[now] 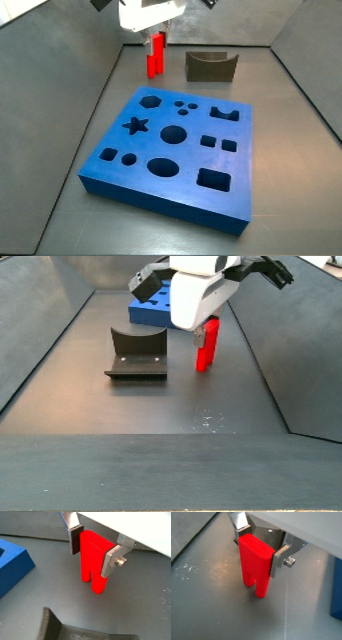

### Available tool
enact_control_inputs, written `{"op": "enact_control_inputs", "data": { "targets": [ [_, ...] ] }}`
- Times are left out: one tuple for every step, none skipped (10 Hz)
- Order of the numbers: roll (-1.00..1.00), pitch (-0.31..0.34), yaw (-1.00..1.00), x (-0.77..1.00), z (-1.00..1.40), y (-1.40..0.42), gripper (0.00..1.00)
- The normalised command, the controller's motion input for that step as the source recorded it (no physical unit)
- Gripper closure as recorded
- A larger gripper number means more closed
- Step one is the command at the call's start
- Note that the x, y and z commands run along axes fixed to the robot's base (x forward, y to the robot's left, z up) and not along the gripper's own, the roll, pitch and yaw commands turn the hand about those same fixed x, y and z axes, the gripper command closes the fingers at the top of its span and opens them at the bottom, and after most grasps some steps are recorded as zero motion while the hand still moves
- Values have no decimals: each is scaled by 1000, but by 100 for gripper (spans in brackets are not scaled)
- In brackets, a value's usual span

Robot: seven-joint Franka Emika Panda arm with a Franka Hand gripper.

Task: Pick up the square-circle object. Move up. Rotate the square-circle object. Move to above the board. Insert the square-circle object.
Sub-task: Pick up the square-circle object, then move up, then rotate the square-circle object.

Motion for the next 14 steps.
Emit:
{"op": "enact_control_inputs", "data": {
  "targets": [
    [0,0,0,0,0,0,100],
    [0,0,0,0,0,0,100],
    [0,0,0,0,833,0,100],
    [-1,39,38,-77,764,26,100],
    [6,45,37,-87,658,26,100],
    [20,40,26,-59,471,14,100],
    [33,42,20,-35,300,10,100],
    [0,0,0,-139,1000,-97,100],
    [12,0,-6,-140,1000,-103,100],
    [20,-8,-3,-134,1000,-94,100],
    [34,2,5,-117,1000,-80,100],
    [44,19,11,-105,1000,-75,100],
    [58,38,17,-88,1000,-64,100],
    [66,45,19,-74,899,-53,100]
  ]
}}
